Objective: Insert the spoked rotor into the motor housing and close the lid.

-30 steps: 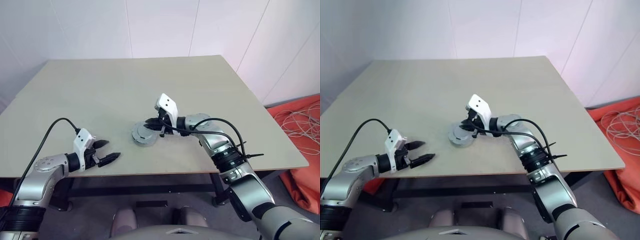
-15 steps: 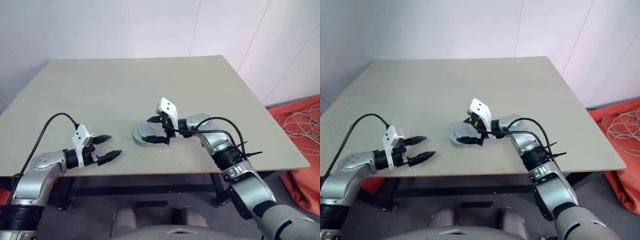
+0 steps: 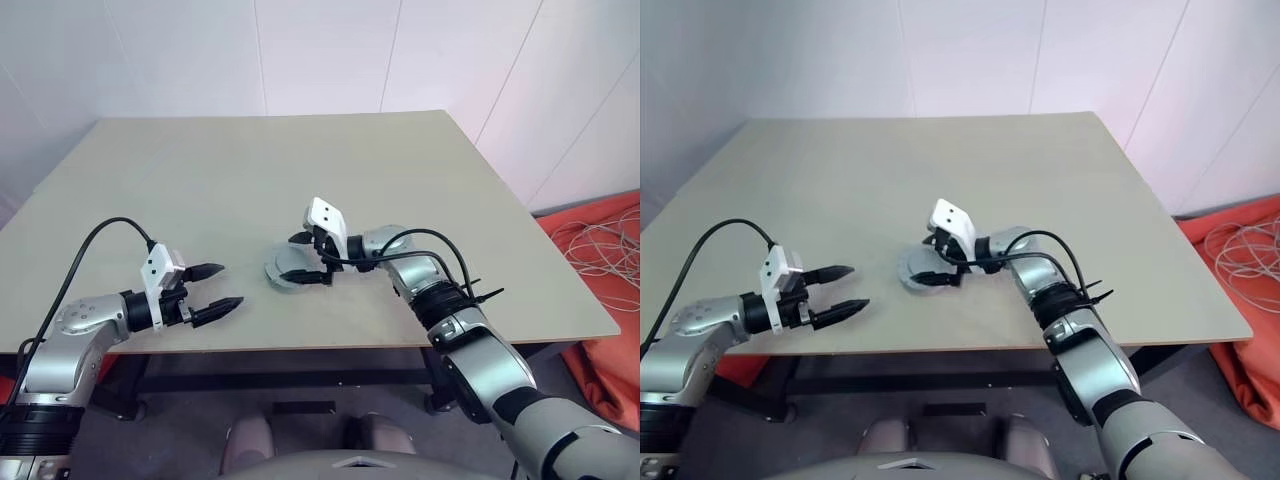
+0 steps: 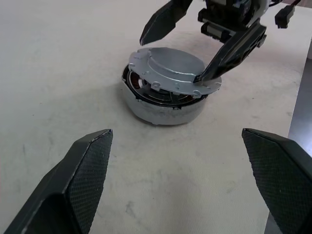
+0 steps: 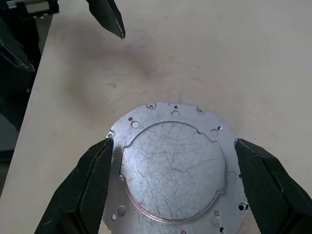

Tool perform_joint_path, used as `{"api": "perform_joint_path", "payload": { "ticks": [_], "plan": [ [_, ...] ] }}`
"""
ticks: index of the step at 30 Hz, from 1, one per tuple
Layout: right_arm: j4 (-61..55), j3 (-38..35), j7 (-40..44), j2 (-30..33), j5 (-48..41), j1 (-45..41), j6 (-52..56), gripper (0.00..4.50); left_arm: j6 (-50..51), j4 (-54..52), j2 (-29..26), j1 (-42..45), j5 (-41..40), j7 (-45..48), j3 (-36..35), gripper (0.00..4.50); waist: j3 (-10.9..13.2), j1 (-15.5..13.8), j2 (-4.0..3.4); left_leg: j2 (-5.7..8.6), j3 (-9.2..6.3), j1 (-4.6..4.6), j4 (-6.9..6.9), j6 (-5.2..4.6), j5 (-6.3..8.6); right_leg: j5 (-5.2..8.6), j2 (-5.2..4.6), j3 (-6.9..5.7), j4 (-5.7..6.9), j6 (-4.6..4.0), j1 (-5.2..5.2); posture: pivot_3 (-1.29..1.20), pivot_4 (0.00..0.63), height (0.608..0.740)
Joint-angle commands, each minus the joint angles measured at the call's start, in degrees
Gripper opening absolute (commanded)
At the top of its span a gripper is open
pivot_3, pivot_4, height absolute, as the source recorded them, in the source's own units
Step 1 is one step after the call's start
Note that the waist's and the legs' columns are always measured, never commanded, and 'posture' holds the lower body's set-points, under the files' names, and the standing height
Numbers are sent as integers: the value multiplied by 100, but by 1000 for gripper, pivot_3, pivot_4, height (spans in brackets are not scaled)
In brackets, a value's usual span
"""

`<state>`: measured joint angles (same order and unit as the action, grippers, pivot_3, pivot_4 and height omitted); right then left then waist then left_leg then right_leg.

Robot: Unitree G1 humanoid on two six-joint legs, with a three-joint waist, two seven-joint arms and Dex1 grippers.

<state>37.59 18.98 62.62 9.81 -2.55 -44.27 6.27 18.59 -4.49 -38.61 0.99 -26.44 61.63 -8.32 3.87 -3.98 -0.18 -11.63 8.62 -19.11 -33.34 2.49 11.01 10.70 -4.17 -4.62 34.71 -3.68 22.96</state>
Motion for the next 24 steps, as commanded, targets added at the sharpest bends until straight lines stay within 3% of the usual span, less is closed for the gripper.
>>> {"api": "perform_joint_path", "payload": {
  "ticks": [1, 6, 9, 11, 12, 24],
  "plan": [
    [168, -5, 117, -41, 56, -210, -187, 4474, -69, -184, -108, 39, -59, -6, -137, 4500, 0, 0, 0, 0, 0, 0, 0, 0, 0, 0, 0, 0, 0, 0, 0, 0, 0, 740],
    [476, -72, 72, -78, 131, -286, -243, 4474, -79, -186, -86, 39, -50, -51, -138, 4500, 0, 2, 0, 0, 0, 0, -1, 0, 0, 0, 0, 0, 3, 0, -1, 0, 0, 740],
    [558, -81, 69, -90, 156, -305, -316, 3950, -71, -163, -56, 87, -78, -83, -142, 4500, 0, 0, 0, -2, 1, 1, -1, 0, 0, 0, 0, 0, 4, -1, -2, 0, 0, 740],
    [510, -124, 108, -109, 97, -307, -277, 3256, -58, -165, -40, 111, -100, -94, -137, 4500, 0, -1, 0, -1, 1, 1, -2, 0, 0, 0, 0, 0, 4, -1, -2, 0, 0, 740],
    [458, -155, 107, -117, 66, -311, -262, 3120, -55, -177, -36, 103, -102, -98, -129, 4500, 0, 0, 0, -1, 1, 1, -2, 0, 0, 0, 0, 0, 4, -1, -2, 0, 0, 740],
    [-148, -228, -97, -72, 55, -305, 97, 3121, -6, -317, 0, -58, -157, -150, -102, 4500, 0, -11, 0, -2, 1, -4, -2, 0, 0, 0, 0, 0, 5, -2, 4, 0, 0, 740]
  ]
}}
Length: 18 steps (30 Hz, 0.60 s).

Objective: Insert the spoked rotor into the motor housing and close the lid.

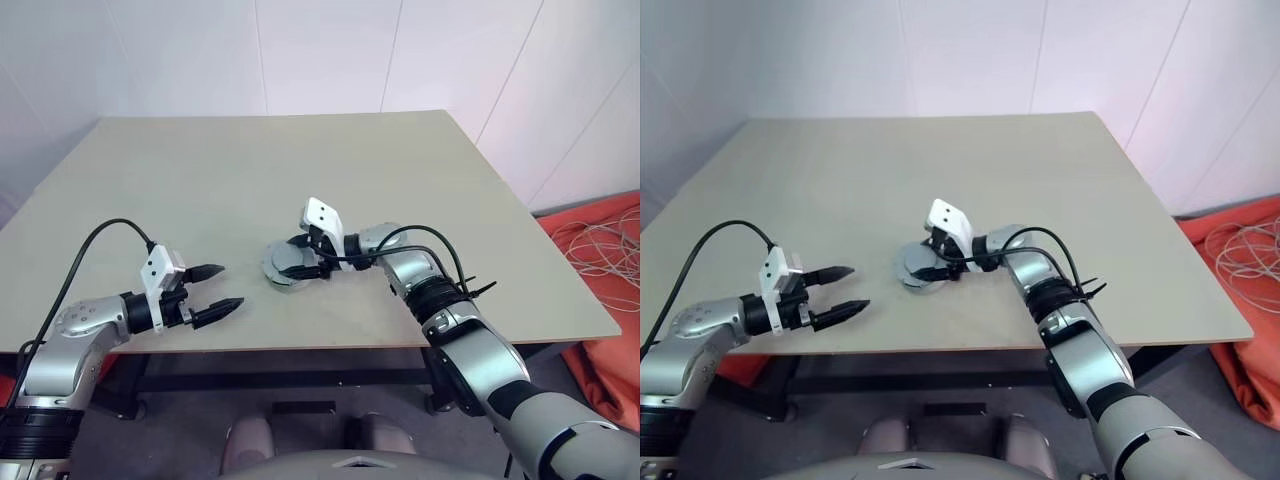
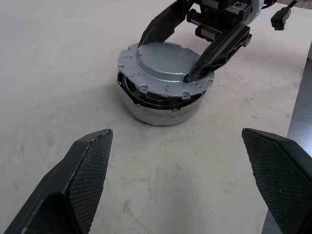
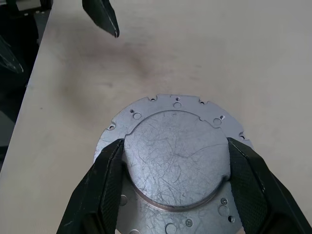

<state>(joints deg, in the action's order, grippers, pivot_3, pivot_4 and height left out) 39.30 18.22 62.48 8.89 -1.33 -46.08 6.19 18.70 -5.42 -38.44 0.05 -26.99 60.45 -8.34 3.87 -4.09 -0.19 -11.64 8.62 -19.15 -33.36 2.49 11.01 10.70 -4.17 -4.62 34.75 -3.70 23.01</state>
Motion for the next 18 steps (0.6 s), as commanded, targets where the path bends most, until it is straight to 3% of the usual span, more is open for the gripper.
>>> {"api": "perform_joint_path", "payload": {
  "ticks": [1, 18],
  "plan": [
    [-313, -128, -97, 25, -40, -121, 107, 3121, -19, -224, -15, 32, -104, -37, -94, 4500, 0, 0, 0, 0, 0, -1, 0, 0, 0, 0, 0, 0, 0, 0, 0, 0, 0, 740],
    [78, -19, -236, -22, 202, -26, 187, 3121, 29, -265, -15, 24, -146, -78, -28, 4500, 0, 7, 0, 0, 0, 1, 0, 0, 0, 0, 0, 0, 0, 1, -1, 0, 0, 740]
  ]
}}
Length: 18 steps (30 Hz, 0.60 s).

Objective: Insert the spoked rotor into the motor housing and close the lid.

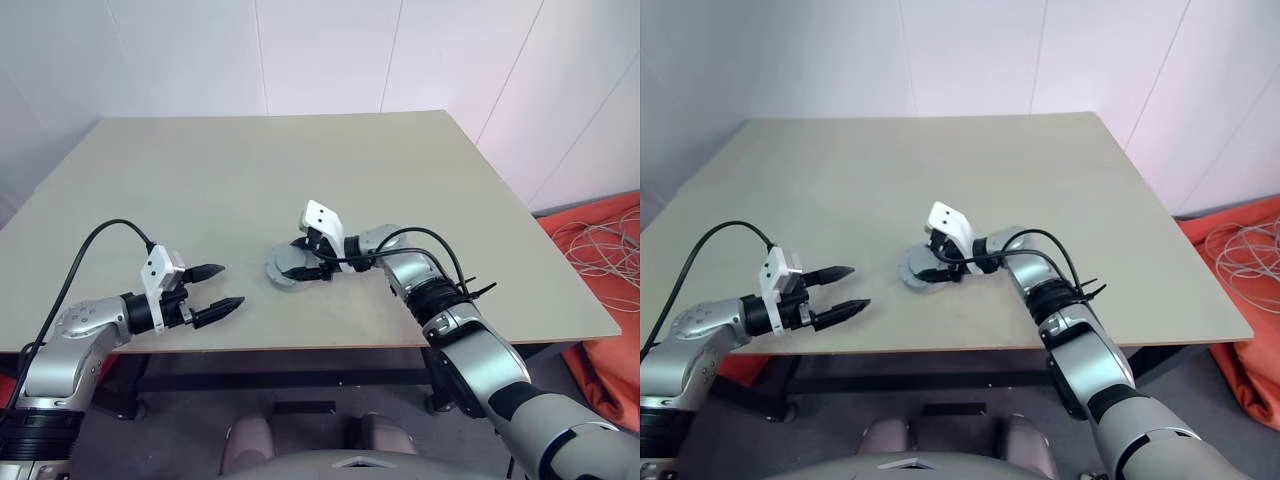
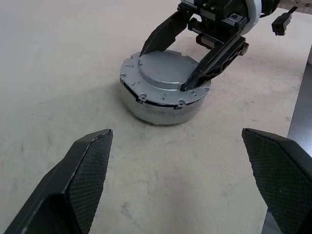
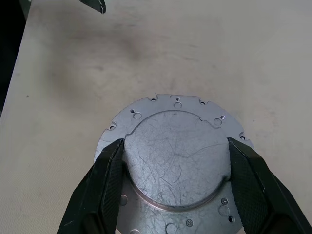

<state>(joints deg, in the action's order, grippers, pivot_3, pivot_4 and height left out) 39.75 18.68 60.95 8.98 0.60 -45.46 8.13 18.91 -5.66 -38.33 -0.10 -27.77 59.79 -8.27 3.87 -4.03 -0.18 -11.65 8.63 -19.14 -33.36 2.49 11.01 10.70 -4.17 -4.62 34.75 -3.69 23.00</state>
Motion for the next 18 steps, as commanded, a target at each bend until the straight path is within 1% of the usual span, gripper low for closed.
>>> {"api": "perform_joint_path", "payload": {
  "ticks": [1, 9, 18],
  "plan": [
    [78, -60, -88, -41, 16, -90, 13, 3121, 15, -248, -25, 41, -68, -22, -32, 4500, 0, 2, 0, 0, 0, 1, 0, 0, 0, 0, 0, 0, 0, 0, 0, 0, 0, 740],
    [387, -47, -148, -88, 58, -123, 130, 3121, 213, -391, -68, -48, -111, -39, -42, 4500, 0, 5, 0, 0, 0, 9, 0, 0, 0, 1, 0, 1, 0, 1, -21, 0, 0, 740],
    [401, 68, 8, -62, 118, -71, 321, 3121, 438, -526, -125, -238, -174, 30, -72, 4500, -1, 2, 1, 0, -1, 16, -1, 0, 0, 1, 0, 1, -1, 2, -28, 0, 0, 740]
  ]
}}
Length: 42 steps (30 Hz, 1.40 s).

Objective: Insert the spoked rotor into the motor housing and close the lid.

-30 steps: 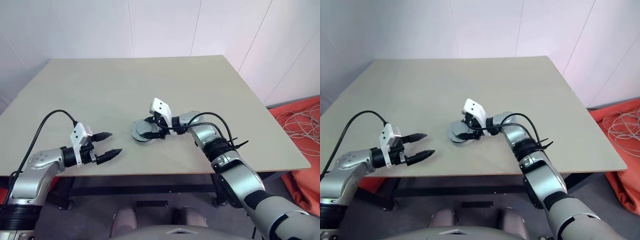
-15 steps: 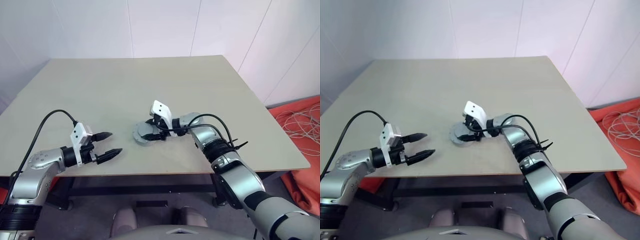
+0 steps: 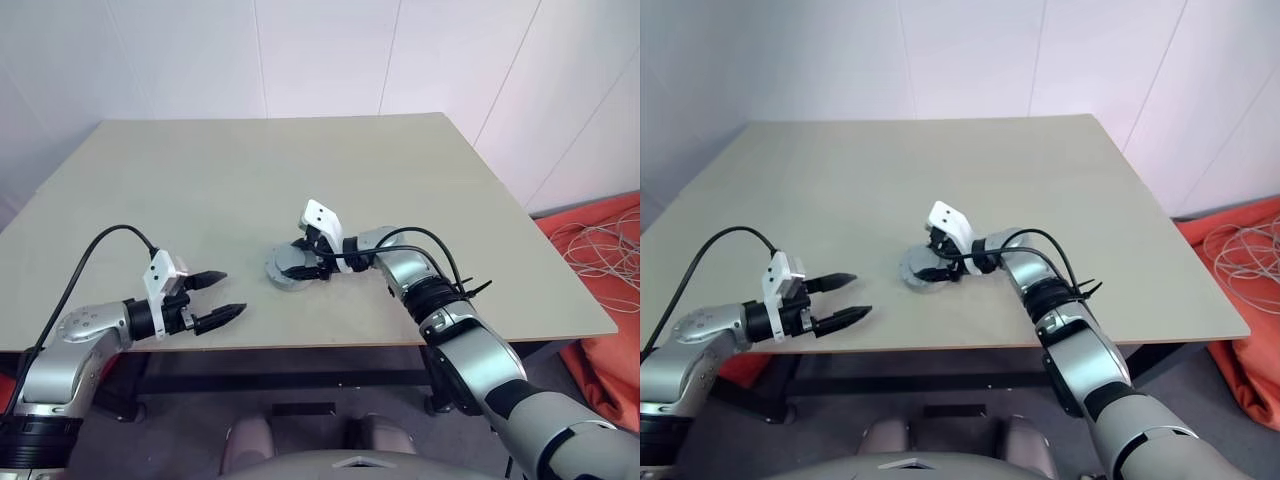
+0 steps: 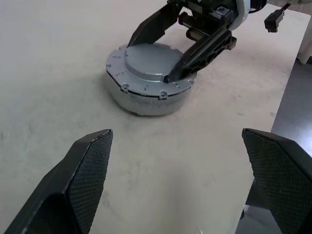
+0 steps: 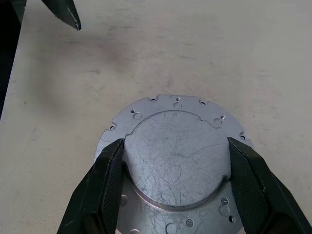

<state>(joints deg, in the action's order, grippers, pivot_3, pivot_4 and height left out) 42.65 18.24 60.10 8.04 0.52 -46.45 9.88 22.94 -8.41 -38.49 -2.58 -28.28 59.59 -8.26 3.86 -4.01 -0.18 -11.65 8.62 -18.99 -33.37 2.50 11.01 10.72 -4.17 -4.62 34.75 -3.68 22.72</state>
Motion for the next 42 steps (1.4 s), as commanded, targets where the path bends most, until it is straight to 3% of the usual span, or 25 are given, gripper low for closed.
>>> {"api": "perform_joint_path", "payload": {
  "ticks": [1, 10, 24, 32, 42],
  "plan": [
    [108, 122, 107, 36, 133, 31, 163, 3121, 50, -261, -113, -4, -126, 54, -76, 4500, -1, -1, 1, 0, 0, 0, 0, 0, 0, 0, 0, 0, 0, 0, -2, 0, 0, 740],
    [-89, -165, 93, -103, -124, -83, 376, 3121, 105, -318, -125, -31, -188, 50, -81, 4500, -2, 3, 1, -1, 0, 1, 0, 0, 0, 0, 0, 0, 0, 0, -3, 0, 0, 740],
    [239, 79, -124, -4, 288, -30, 236, 3121, 86, -278, -117, 21, -186, 39, -92, 4500, -2, 7, 1, 0, -1, 6, 0, 0, 0, 0, 0, 0, 0, 0, -5, 0, 0, 740],
    [330, 169, -27, 12, 330, -66, 378, 3121, 128, -256, -138, 91, -219, 36, -119, 4500, -1, -2, -1, 1, -6, 86, 1, 0, 1, 3, 0, -1, -10, 5, -60, 0, 0, 740],
    [195, 228, 216, 3, 297, -13, 558, 3121, 169, -195, -136, 219, -262, -30, -133, 4500, -2, 3, 1, 1, -9, 85, 9, -1, 1, 6, -1, 0, -18, 7, -62, 0, 0, 740]
  ]
}}
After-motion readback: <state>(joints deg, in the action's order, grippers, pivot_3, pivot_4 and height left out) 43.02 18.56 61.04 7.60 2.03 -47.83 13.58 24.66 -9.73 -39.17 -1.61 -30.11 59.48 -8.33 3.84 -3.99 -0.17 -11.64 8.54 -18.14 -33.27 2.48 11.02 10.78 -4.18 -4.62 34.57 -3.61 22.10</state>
